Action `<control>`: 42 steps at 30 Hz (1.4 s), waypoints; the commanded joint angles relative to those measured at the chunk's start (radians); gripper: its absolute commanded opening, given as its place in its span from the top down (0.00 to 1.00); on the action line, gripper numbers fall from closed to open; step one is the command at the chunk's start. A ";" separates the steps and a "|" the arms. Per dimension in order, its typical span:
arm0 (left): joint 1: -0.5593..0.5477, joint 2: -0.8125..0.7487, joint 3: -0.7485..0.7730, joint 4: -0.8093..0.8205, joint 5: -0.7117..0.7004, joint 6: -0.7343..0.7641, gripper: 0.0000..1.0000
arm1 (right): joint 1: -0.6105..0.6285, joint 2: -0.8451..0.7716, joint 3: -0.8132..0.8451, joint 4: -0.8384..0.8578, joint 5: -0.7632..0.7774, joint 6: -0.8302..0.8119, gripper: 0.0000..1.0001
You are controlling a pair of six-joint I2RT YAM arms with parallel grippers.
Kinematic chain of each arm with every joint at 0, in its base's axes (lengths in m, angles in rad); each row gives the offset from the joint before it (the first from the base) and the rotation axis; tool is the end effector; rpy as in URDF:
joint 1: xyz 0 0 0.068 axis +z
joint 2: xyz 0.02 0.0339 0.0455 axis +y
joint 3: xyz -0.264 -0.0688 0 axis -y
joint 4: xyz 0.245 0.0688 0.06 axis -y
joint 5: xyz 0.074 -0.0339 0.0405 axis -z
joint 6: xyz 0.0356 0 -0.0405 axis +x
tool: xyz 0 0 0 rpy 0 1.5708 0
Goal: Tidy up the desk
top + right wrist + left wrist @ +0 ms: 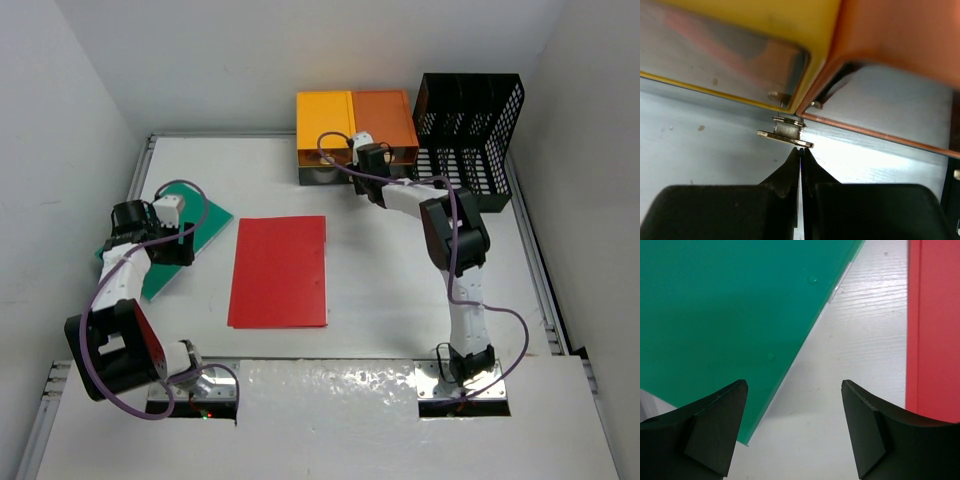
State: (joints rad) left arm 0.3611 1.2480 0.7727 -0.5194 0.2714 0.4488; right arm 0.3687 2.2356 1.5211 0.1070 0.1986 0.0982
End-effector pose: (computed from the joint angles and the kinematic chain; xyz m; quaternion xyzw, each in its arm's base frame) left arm 0.2284 0.0761 0.2143 0.0800 0.9474 -0.0083 0.3098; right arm 0.4658 0.1724 0.1439 -0.0734 0.8800 0.0212 0.4688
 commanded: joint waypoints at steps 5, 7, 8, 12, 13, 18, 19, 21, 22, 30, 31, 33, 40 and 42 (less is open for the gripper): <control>0.007 -0.007 0.011 0.025 -0.202 0.050 0.21 | -0.017 -0.065 -0.082 0.216 0.085 0.035 1.00; 0.007 -0.007 0.002 -0.003 -0.265 0.088 0.18 | -0.028 -0.080 -0.099 0.238 0.052 0.054 1.00; 0.007 -0.007 -0.001 -0.014 -0.276 0.112 0.17 | -0.039 -0.082 -0.093 0.229 0.032 0.072 1.00; 0.007 -0.024 -0.044 -0.042 -0.409 0.130 0.04 | -0.048 -0.082 -0.058 0.151 -0.031 0.089 1.00; 0.007 -0.030 -0.050 -0.048 -0.425 0.128 0.04 | -0.048 -0.091 -0.067 0.125 -0.089 0.097 1.00; 0.007 -0.114 -0.117 -0.074 -0.506 0.185 0.19 | -0.039 -0.206 -0.214 0.181 -0.286 0.170 0.91; 0.007 -0.134 -0.131 -0.073 -0.526 0.206 0.22 | -0.036 -0.223 -0.269 0.216 -0.307 0.188 0.89; 0.007 -0.192 -0.170 -0.099 -0.535 0.316 0.25 | -0.017 -0.264 -0.320 0.233 -0.352 0.190 0.87; 0.007 -0.225 -0.179 -0.111 -0.523 0.346 0.25 | -0.010 -0.275 -0.329 0.224 -0.360 0.183 0.86; 0.004 -0.222 -0.201 -0.139 -0.480 0.419 0.10 | 0.047 -0.355 -0.341 0.083 -0.433 0.158 0.79; 0.004 -0.228 -0.193 -0.155 -0.450 0.418 0.10 | 0.049 -0.373 -0.342 0.032 -0.444 0.169 0.77; 0.002 -0.232 -0.123 -0.241 -0.300 0.410 0.11 | 0.053 -0.407 -0.367 -0.030 -0.456 0.208 0.74; -0.299 -0.227 0.100 -0.243 -0.184 0.263 0.10 | 0.073 -0.478 -0.522 -0.001 -0.600 0.385 0.34; -0.428 -0.165 0.129 -0.251 -0.179 0.222 0.10 | 0.099 -0.491 -0.559 -0.026 -0.599 0.402 0.31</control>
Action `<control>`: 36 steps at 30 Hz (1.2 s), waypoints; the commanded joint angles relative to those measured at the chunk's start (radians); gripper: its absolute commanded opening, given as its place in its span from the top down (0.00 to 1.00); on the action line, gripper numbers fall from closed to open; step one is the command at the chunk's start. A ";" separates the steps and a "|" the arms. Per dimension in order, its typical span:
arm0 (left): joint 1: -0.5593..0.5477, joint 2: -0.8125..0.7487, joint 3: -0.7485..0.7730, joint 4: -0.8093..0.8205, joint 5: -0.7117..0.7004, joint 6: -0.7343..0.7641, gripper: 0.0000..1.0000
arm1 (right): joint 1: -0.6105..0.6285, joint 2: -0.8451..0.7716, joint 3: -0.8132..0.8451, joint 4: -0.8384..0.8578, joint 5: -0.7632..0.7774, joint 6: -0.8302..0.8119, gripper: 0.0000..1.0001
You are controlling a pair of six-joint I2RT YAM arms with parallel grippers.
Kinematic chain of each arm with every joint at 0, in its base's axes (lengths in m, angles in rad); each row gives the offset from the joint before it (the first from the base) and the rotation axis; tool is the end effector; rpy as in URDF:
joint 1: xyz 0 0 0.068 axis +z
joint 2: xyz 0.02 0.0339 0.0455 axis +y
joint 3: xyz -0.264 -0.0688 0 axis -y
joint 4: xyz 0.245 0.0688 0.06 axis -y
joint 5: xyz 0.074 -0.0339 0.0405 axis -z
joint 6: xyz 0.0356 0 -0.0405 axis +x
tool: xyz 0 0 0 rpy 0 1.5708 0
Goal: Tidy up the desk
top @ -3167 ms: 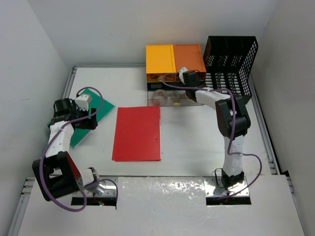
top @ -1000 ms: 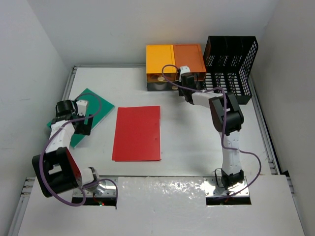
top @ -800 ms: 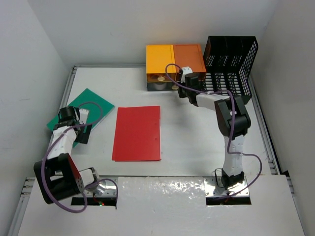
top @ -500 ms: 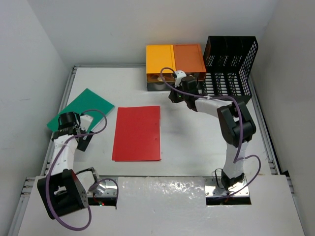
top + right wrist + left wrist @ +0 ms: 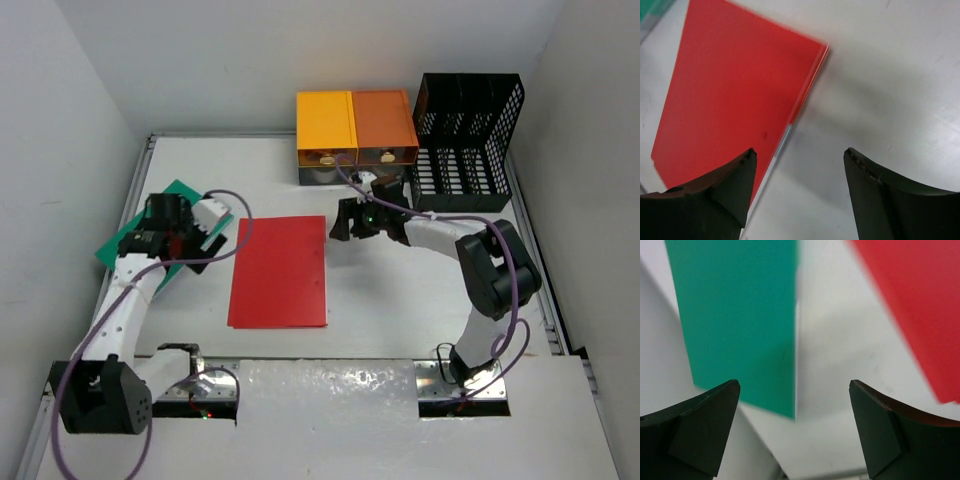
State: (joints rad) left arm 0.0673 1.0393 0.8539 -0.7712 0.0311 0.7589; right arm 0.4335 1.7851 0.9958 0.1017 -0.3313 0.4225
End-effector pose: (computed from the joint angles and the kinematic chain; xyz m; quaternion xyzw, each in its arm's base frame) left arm 0.2008 0.0124 0.2653 0.3275 0.8951 0.1078 0.2828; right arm 0.3350 0.1678 0.1715 -0.0754 0.8913 0.3106 0.3216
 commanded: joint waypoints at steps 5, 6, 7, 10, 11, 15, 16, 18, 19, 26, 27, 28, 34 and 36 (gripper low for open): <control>-0.436 0.052 0.040 0.076 0.006 -0.081 0.10 | 0.093 -0.107 -0.117 -0.031 0.003 0.078 0.30; -0.578 0.035 0.013 0.085 -0.019 -0.049 0.09 | 0.100 -0.121 -0.127 -0.042 0.026 0.072 0.29; -0.650 0.015 -0.007 0.119 -0.032 -0.037 0.08 | 0.099 -0.134 -0.141 -0.045 0.056 0.068 0.29; -0.900 -0.036 -0.077 0.183 -0.152 -0.027 0.06 | 0.099 -0.184 -0.172 -0.077 0.095 0.045 0.28; -0.949 -0.035 -0.091 0.191 -0.166 -0.033 0.07 | 0.099 -0.193 -0.178 -0.088 0.112 0.038 0.29; -1.186 0.030 -0.208 0.282 -0.247 -0.062 0.07 | 0.099 -0.254 -0.218 -0.073 0.136 0.051 0.28; -1.227 0.044 -0.269 0.353 -0.316 -0.063 0.08 | 0.099 -0.262 -0.226 -0.071 0.144 0.053 0.28; -1.317 0.088 -0.320 0.436 -0.397 -0.061 0.10 | 0.099 -0.282 -0.240 -0.069 0.169 0.058 0.28; -1.324 0.105 -0.340 0.494 -0.431 -0.064 0.12 | 0.099 -0.288 -0.243 -0.072 0.173 0.059 0.28; -1.325 0.185 -0.354 0.645 -0.412 -0.122 0.33 | 0.100 -0.316 -0.270 -0.083 0.202 0.052 0.28; -1.325 0.192 -0.364 0.659 -0.415 -0.131 0.34 | 0.100 -0.317 -0.272 -0.085 0.202 0.050 0.28; -1.325 0.203 -0.366 0.667 -0.407 -0.135 0.34 | 0.100 -0.317 -0.270 -0.086 0.201 0.047 0.28; -1.325 0.258 -0.386 0.665 -0.303 -0.191 0.34 | 0.099 -0.334 -0.258 -0.129 0.213 0.010 0.27; -1.324 0.261 -0.389 0.679 -0.321 -0.191 0.34 | 0.099 -0.346 -0.256 -0.145 0.238 0.001 0.27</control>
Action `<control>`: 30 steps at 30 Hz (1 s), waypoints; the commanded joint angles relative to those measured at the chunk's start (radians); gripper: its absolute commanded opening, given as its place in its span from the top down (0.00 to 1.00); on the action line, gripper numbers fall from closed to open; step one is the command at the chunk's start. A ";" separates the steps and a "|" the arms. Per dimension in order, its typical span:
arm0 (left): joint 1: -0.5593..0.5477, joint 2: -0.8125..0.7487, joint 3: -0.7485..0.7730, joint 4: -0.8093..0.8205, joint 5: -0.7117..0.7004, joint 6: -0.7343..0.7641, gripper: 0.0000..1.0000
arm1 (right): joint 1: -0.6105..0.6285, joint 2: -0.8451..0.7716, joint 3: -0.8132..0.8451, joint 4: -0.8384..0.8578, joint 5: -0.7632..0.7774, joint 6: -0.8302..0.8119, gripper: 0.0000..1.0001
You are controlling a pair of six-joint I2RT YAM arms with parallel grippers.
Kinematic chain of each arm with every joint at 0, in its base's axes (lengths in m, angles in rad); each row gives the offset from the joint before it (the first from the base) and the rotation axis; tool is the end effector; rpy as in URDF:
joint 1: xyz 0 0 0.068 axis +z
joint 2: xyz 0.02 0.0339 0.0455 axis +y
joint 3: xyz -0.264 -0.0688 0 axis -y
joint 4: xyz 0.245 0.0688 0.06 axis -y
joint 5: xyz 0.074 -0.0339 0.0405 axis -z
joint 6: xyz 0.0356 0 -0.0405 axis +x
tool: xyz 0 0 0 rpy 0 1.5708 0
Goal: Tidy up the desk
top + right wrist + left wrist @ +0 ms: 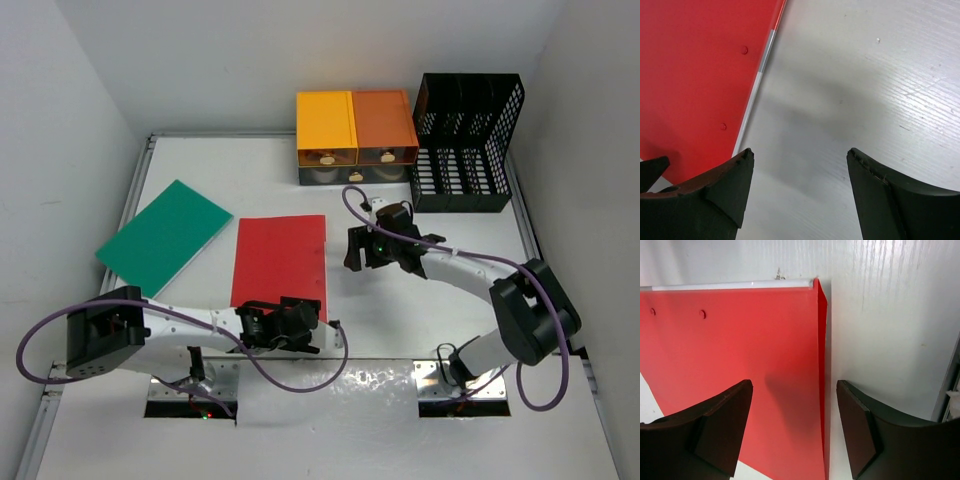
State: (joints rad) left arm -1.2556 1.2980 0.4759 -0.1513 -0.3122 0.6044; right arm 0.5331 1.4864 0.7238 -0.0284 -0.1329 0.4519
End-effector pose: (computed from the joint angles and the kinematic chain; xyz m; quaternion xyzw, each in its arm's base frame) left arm 0.0787 -0.2060 0.1399 0.7295 0.6011 0.0478 0.3230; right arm 0.2501 0.1531 0.1730 -0.0627 0.9211 0.2334 0.3051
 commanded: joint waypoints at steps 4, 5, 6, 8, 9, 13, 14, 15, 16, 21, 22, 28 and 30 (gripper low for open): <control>-0.002 0.006 -0.002 0.084 0.006 -0.035 0.33 | -0.001 -0.055 0.016 -0.018 0.041 -0.033 0.27; -0.001 0.007 -0.003 0.096 -0.005 -0.034 0.35 | -0.001 -0.054 0.012 -0.015 0.041 -0.032 0.27; -0.002 0.009 -0.005 0.117 -0.036 -0.032 0.38 | -0.001 -0.051 0.009 -0.010 0.038 -0.030 0.27; -0.002 0.009 -0.006 0.133 -0.062 -0.032 0.48 | -0.001 -0.048 -0.003 0.007 0.021 -0.013 0.27; -0.002 0.010 -0.008 0.134 -0.086 -0.034 0.53 | -0.002 -0.041 -0.006 0.015 -0.005 -0.006 0.27; -0.002 0.017 -0.017 0.177 -0.105 -0.029 0.68 | -0.002 -0.025 -0.020 0.053 -0.065 0.059 0.26; -0.001 0.021 -0.020 0.179 -0.105 -0.026 0.73 | -0.001 -0.023 -0.023 0.070 -0.074 0.071 0.26; -0.001 0.024 -0.023 0.185 -0.102 -0.026 0.77 | -0.002 -0.025 -0.027 0.084 -0.086 0.085 0.26; -0.002 0.030 -0.026 0.188 -0.102 -0.026 0.80 | -0.001 -0.026 -0.038 0.097 -0.096 0.109 0.26; -0.001 0.035 -0.045 0.234 -0.151 -0.002 1.00 | 0.001 0.001 -0.102 0.281 -0.128 0.267 0.26; -0.001 0.027 -0.043 0.237 -0.166 0.006 1.00 | 0.001 0.020 -0.119 0.356 -0.148 0.334 0.25; -0.002 -0.173 -0.034 0.200 -0.225 0.051 1.00 | 0.018 0.181 -0.086 0.570 -0.221 0.563 0.25; -0.002 -0.207 -0.030 0.184 -0.223 0.052 1.00 | 0.030 0.231 -0.045 0.565 -0.215 0.580 0.25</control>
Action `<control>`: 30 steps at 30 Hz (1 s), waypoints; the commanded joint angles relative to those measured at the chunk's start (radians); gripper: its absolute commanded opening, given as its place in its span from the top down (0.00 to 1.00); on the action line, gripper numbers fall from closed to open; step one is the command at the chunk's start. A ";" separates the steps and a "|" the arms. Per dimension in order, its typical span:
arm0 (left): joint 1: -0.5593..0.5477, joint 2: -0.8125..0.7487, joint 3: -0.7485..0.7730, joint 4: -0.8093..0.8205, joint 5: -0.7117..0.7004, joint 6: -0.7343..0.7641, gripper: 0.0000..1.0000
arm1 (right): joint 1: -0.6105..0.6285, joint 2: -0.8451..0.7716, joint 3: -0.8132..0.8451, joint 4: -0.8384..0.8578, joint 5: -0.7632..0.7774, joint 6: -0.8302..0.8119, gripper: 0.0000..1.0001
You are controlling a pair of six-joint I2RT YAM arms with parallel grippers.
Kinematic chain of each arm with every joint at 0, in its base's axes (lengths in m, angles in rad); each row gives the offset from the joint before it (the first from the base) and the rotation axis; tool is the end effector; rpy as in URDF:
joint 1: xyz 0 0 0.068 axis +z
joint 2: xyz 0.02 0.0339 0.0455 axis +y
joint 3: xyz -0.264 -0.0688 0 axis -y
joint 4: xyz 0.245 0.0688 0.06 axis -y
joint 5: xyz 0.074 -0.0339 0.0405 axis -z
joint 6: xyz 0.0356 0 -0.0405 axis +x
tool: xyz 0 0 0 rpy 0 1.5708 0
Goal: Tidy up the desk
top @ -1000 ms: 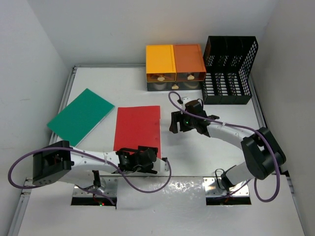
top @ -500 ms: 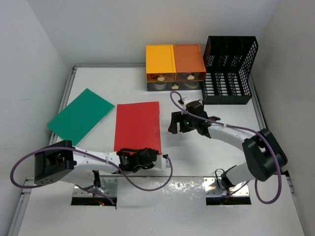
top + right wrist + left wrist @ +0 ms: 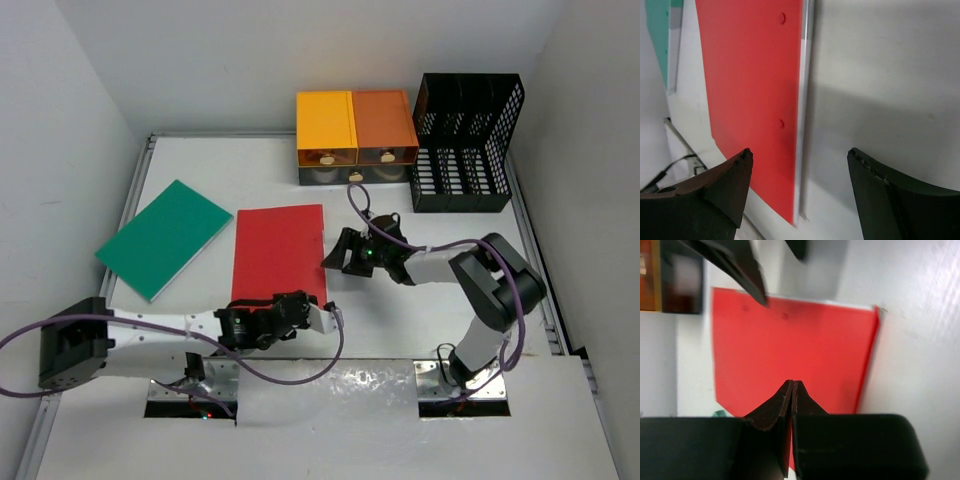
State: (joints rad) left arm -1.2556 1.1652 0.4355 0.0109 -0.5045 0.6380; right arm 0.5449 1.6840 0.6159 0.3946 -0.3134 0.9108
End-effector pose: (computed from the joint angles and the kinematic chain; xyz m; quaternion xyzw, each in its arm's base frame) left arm 0.0838 -0.2015 0.1682 0.6554 0.5989 0.0949 0.4503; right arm 0.2549 0.1673 0.1227 0.0954 0.8875 0.3900 0.2263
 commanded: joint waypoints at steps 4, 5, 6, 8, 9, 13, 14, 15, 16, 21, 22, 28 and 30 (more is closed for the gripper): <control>-0.002 -0.053 -0.014 -0.009 0.032 0.035 1.00 | 0.023 0.062 0.059 0.162 -0.017 0.152 0.26; -0.002 -0.047 -0.015 -0.049 0.099 0.026 1.00 | 0.023 0.054 0.050 0.158 -0.003 0.148 0.25; -0.002 -0.029 -0.015 -0.055 0.131 0.020 1.00 | 0.021 0.037 0.038 0.150 0.017 0.132 0.25; -0.002 0.004 -0.012 -0.040 0.188 0.008 0.74 | 0.021 0.023 0.033 0.115 0.030 0.114 0.25; -0.001 0.045 -0.011 -0.029 0.192 0.006 0.68 | 0.021 0.013 0.027 0.109 0.037 0.102 0.25; -0.002 0.142 -0.014 0.127 0.133 0.017 0.61 | 0.021 -0.023 0.001 0.092 0.060 0.085 0.25; -0.002 0.155 -0.011 0.159 0.118 0.011 0.61 | 0.021 -0.030 -0.005 0.087 0.066 0.080 0.25; -0.002 0.177 -0.004 0.169 0.118 0.003 0.62 | 0.021 -0.040 -0.007 0.073 0.072 0.068 0.25; -0.002 0.186 -0.004 0.181 0.121 0.002 0.62 | 0.023 -0.044 -0.008 0.066 0.074 0.063 0.25; -0.002 0.232 -0.018 0.228 0.081 0.000 0.63 | 0.023 -0.052 -0.013 0.059 0.082 0.050 0.25; -0.002 0.237 -0.021 0.251 0.063 0.002 0.63 | 0.021 -0.049 -0.013 0.062 0.082 0.049 0.25; -0.002 0.254 -0.086 0.391 -0.005 0.031 0.66 | 0.021 -0.040 -0.005 0.056 0.080 0.040 0.25; -0.004 0.264 -0.116 0.449 -0.019 0.048 0.66 | 0.021 -0.040 -0.010 0.061 0.083 0.039 0.25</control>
State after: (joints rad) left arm -1.2556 1.4181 0.3523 0.3099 -0.4759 0.6601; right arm 0.5655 1.6623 0.6075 0.4324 -0.2428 0.9672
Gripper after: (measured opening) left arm 0.345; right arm 0.753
